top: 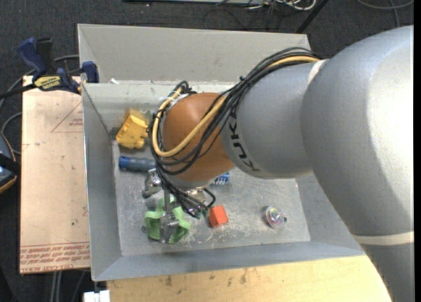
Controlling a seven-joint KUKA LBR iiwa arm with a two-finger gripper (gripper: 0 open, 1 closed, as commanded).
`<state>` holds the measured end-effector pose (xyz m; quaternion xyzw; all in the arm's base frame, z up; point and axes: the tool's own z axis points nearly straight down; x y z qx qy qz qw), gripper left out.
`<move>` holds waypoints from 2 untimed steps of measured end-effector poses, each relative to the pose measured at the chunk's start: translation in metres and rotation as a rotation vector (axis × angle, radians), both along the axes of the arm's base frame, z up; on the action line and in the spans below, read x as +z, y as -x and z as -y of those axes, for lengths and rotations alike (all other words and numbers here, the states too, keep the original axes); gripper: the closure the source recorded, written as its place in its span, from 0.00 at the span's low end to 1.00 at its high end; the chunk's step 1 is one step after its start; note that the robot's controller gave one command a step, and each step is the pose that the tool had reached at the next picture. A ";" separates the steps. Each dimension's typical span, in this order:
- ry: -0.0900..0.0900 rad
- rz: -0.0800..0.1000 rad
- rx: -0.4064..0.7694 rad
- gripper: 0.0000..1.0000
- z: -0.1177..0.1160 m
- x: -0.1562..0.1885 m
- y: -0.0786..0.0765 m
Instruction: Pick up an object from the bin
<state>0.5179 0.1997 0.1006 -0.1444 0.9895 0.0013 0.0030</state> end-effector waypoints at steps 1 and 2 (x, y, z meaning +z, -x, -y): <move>0.001 -0.003 -0.001 1.00 0.001 -0.001 0.001; -0.004 0.003 0.106 1.00 -0.003 -0.006 -0.011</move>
Offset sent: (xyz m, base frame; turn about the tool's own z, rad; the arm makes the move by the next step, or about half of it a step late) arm 0.0000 0.0000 0.0000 0.0000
